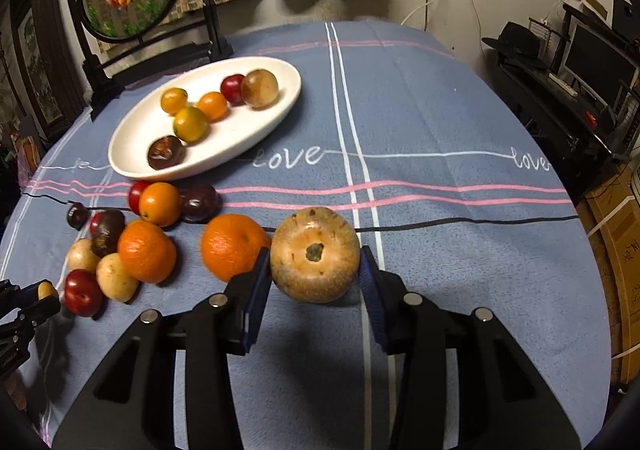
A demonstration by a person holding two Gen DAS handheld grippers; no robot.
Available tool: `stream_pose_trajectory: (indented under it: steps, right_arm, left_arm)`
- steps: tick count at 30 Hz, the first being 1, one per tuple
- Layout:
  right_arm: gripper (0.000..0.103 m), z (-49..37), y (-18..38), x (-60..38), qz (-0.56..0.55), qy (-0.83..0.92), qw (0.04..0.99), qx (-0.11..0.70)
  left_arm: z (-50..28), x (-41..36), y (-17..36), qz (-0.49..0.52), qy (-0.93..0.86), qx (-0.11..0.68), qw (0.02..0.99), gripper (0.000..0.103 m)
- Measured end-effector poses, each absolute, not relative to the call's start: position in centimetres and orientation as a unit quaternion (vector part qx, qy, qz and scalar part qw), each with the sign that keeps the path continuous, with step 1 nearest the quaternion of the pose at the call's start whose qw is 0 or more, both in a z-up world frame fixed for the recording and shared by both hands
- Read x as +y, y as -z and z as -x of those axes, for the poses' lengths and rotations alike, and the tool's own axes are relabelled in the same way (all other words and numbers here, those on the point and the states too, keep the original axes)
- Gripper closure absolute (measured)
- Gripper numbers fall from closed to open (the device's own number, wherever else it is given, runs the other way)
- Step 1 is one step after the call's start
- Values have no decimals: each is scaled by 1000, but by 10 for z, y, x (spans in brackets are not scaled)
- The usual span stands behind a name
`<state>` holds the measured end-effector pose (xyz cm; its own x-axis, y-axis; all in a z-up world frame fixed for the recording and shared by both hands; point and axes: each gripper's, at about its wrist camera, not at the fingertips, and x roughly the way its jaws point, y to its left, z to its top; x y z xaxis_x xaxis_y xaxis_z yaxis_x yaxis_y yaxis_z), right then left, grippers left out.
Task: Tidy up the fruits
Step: 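Grasp the small yellow fruit with the left tool while the right grasps the tan speckled fruit, then carry both fruits onto the white plate and open both tools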
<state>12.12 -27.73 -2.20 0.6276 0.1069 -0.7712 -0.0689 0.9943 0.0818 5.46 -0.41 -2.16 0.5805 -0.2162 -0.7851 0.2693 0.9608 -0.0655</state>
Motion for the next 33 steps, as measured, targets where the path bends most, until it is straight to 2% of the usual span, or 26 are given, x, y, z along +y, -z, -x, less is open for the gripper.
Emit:
stream_pose_trajectory:
  steps: [11, 20, 27, 33]
  right_arm:
    - [59, -109, -19, -259, -26, -90, 919, 384]
    - [59, -133, -32, -230, -2, -109, 922, 370]
    - [59, -182, -22, -207, 3, -118, 918, 379]
    - [59, -224, -1, -196, 11, -100, 908, 406]
  left_arm:
    - [-71, -13, -13, -44, 147, 408, 900, 78]
    - [-125, -23, -36, -46, 139, 411, 900, 78]
    - [-188, -30, -38, -23, 114, 418, 901, 78]
    - [-237, -31, -15, -6, 78, 439, 895, 78]
